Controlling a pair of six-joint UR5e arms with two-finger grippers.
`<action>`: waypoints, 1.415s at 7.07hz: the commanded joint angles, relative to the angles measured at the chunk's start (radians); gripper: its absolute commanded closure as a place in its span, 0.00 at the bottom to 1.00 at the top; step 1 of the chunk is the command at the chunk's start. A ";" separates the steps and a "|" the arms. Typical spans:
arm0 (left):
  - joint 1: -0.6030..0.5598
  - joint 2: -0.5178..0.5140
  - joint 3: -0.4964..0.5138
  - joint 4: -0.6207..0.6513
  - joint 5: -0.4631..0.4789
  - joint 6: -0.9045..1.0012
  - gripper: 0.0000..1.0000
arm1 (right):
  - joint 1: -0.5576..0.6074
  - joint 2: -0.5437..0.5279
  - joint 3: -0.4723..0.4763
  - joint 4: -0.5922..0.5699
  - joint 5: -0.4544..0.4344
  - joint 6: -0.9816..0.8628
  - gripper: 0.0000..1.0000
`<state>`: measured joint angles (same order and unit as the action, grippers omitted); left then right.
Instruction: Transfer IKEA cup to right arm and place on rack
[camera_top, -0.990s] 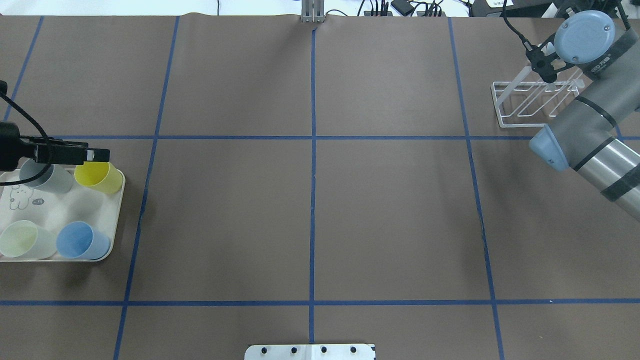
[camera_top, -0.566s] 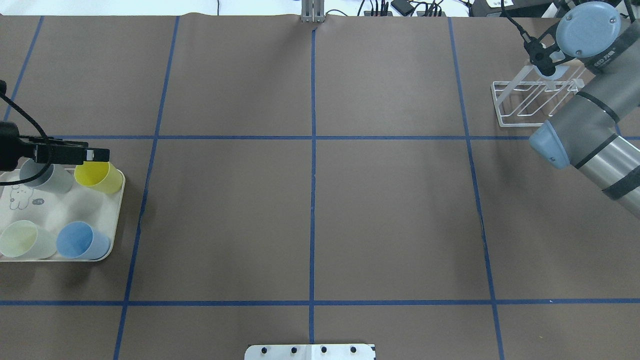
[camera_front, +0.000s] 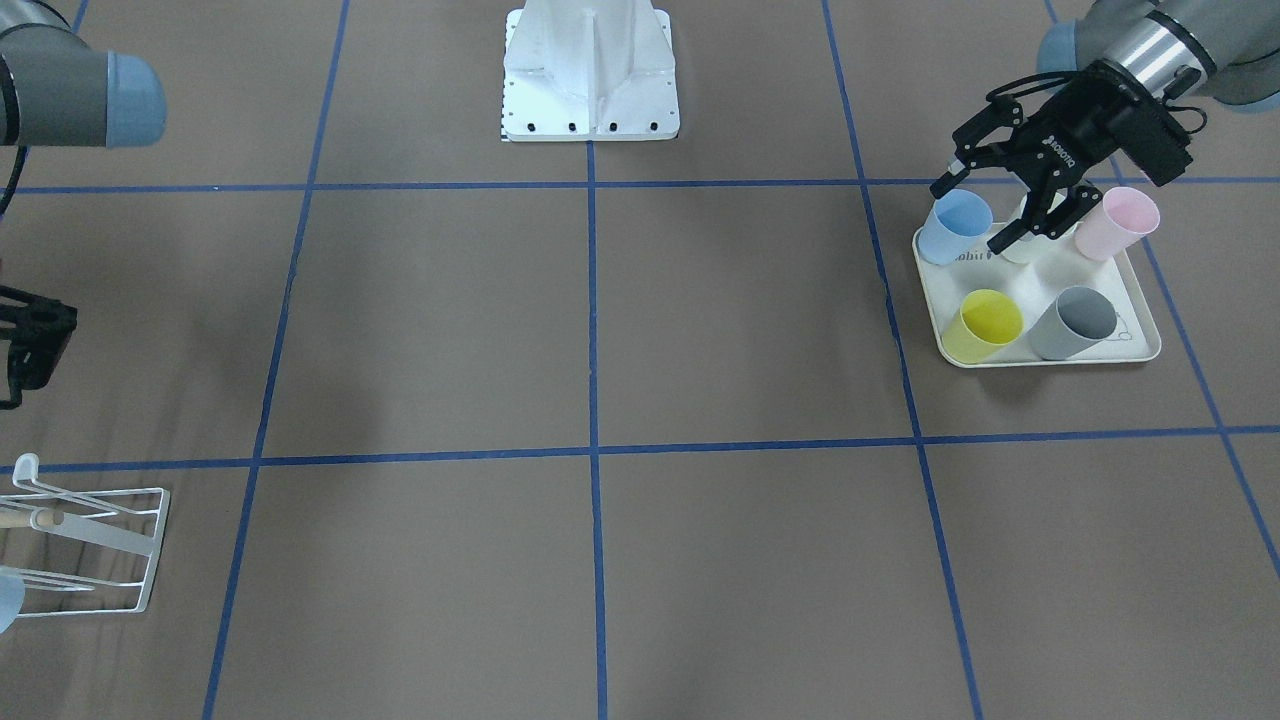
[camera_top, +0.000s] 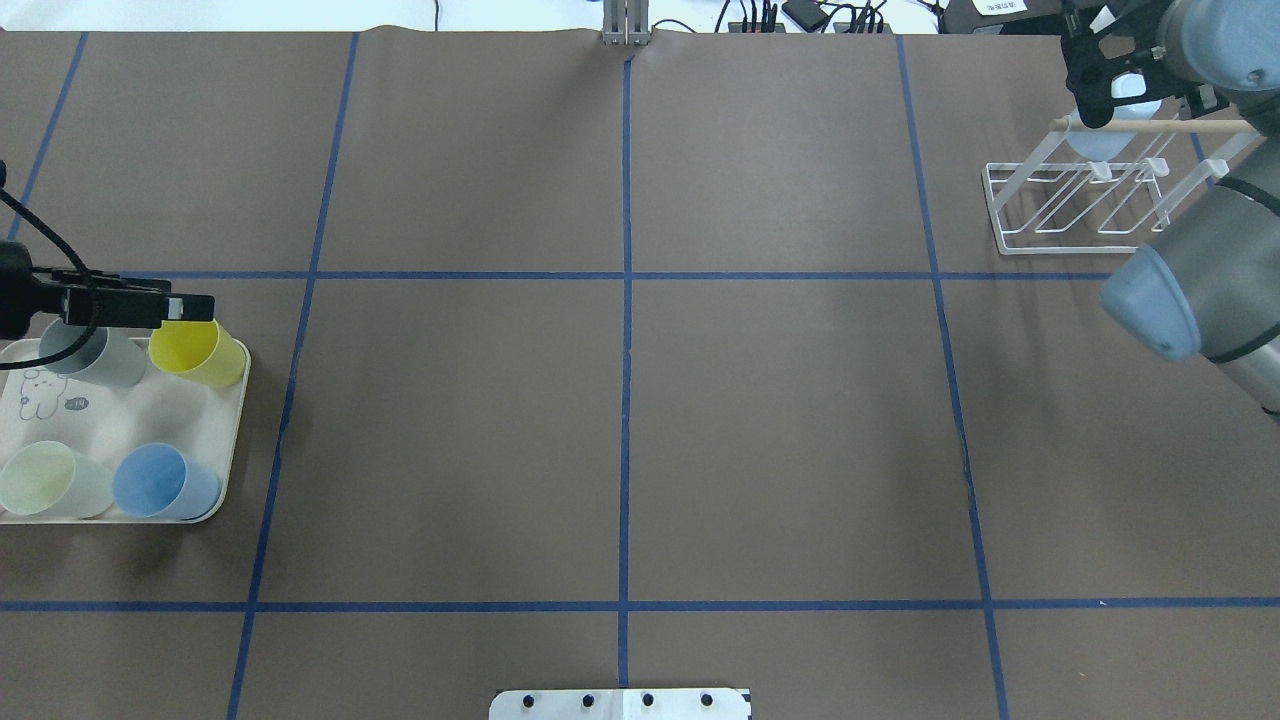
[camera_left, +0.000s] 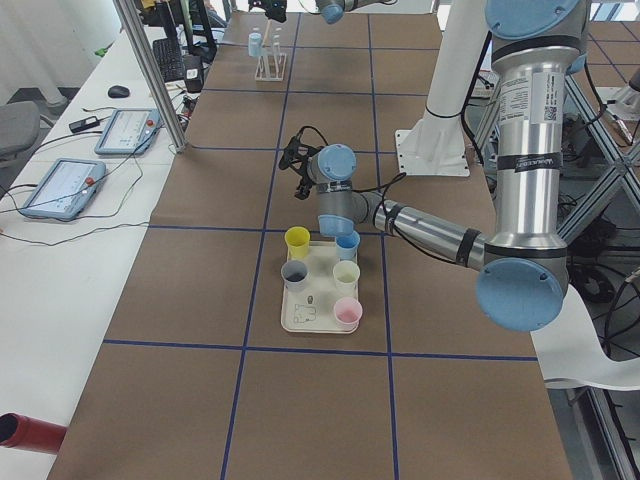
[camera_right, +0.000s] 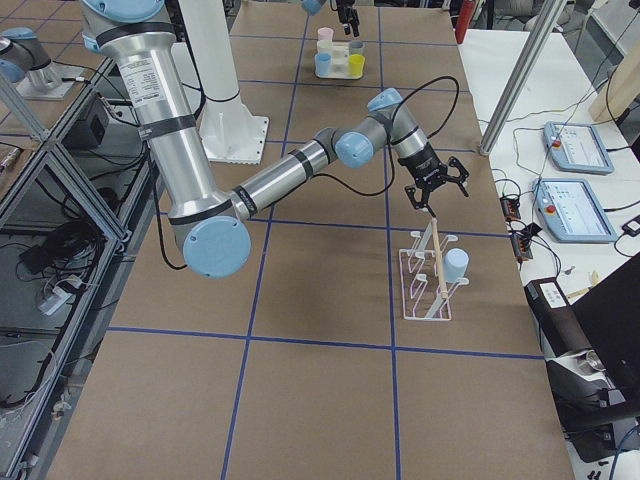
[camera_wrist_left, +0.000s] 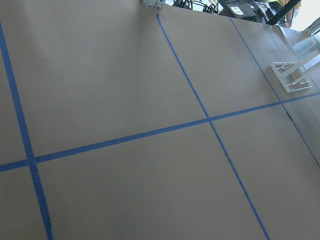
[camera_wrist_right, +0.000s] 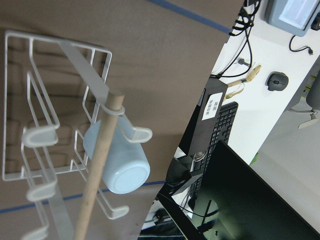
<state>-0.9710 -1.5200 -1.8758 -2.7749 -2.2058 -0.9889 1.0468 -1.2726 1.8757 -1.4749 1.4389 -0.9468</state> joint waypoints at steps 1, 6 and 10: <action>-0.079 0.070 0.006 0.006 0.001 0.243 0.00 | -0.002 -0.062 0.146 -0.013 0.165 0.336 0.00; -0.123 0.204 0.026 -0.009 0.104 0.417 0.00 | -0.167 0.010 0.287 -0.007 0.439 1.188 0.00; -0.080 0.160 0.231 -0.042 0.296 0.523 0.00 | -0.240 0.042 0.287 -0.007 0.433 1.240 0.00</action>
<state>-1.0719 -1.3290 -1.7084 -2.8129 -1.9237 -0.4756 0.8156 -1.2314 2.1627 -1.4818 1.8718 0.2894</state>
